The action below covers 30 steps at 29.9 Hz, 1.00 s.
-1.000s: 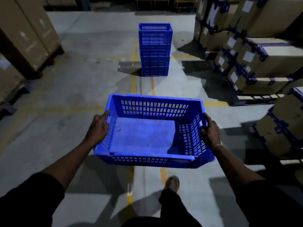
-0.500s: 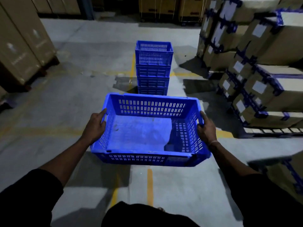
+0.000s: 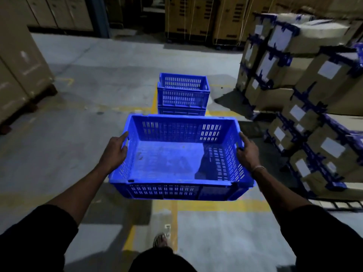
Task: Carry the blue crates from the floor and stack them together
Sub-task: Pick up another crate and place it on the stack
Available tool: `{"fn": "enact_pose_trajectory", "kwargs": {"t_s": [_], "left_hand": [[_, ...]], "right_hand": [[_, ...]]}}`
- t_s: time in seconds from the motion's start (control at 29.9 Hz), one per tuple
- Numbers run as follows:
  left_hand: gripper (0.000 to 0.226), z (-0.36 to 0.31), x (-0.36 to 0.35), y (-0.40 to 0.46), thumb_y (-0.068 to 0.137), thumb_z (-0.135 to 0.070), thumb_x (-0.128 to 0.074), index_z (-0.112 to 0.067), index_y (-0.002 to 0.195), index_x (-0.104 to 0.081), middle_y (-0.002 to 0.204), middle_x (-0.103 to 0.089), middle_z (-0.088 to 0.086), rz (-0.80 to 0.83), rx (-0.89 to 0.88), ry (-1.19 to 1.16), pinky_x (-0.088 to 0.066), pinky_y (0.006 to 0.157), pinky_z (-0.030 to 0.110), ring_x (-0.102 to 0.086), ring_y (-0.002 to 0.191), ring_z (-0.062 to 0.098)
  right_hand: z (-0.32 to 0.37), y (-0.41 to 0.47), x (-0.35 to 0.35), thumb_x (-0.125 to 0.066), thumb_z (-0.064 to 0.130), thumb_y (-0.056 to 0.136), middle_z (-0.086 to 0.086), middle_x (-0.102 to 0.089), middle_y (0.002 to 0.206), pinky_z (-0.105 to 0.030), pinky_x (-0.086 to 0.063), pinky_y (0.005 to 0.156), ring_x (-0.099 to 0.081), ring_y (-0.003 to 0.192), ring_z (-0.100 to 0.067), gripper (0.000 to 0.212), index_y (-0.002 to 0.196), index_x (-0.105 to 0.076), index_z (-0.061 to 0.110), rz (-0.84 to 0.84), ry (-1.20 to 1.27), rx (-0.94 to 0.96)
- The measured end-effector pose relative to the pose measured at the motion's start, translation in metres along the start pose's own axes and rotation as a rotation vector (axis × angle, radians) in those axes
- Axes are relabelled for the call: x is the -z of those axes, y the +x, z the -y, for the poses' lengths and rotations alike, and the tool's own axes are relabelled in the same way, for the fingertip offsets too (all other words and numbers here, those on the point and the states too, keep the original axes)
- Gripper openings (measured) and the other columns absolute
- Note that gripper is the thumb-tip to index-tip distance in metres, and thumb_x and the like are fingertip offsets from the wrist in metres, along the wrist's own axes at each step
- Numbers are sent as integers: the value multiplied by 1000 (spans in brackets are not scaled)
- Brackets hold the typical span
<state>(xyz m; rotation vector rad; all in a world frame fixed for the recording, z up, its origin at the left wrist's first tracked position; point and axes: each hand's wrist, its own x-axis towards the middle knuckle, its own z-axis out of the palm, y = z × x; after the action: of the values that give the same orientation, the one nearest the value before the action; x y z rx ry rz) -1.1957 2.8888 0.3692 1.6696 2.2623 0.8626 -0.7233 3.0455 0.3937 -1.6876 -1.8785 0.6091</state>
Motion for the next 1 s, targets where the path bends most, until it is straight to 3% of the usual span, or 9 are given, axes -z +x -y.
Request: {"fn": "enact_pose_trajectory", "kwargs": {"t_s": [0.07,0.4,0.5,0.67,1.0], "left_hand": [[60,2,-2,52,95,-1,-55,-8,153,-38,116,-53,31,15,-2,1,-43,87,40,-56,109,43],[60,-8,-21,296,96,-6,-54,-12,154,-37,124,-51,29,26,-11,25,-43,94,40,-55,115,43],[60,-11,-43,368,97,-7,-54,-14,154,-37,126,-51,29,23,13,24,-42,96,40,-55,117,42],[61,-21,-81,480,97,-5,-53,-11,155,-35,125,-51,30,3,30,39,-42,93,41,-55,116,42],[60,-43,-115,667,92,5,-54,-3,150,-41,119,-54,37,-58,47,58,-46,89,46,-58,109,49]], "right_hand": [[12,46,-10,-56,9,94,-22,-57,129,-27,-38,86,-60,110,-31,63,153,-40,22,-5,4,-11],[38,274,-51,-58,10,87,-23,-60,121,-50,-47,102,-61,110,-42,66,150,-46,25,-16,61,-80],[32,355,-67,-54,22,83,-21,-62,124,-45,-48,98,-62,110,-38,68,150,-45,25,-16,78,-73],[32,488,-87,-57,5,89,-24,-59,131,-41,-45,100,-61,115,-38,63,150,-46,19,-16,64,-19],[54,698,-106,-55,3,89,-26,-56,130,-39,-43,99,-56,116,-39,65,152,-43,17,16,3,41]]}}
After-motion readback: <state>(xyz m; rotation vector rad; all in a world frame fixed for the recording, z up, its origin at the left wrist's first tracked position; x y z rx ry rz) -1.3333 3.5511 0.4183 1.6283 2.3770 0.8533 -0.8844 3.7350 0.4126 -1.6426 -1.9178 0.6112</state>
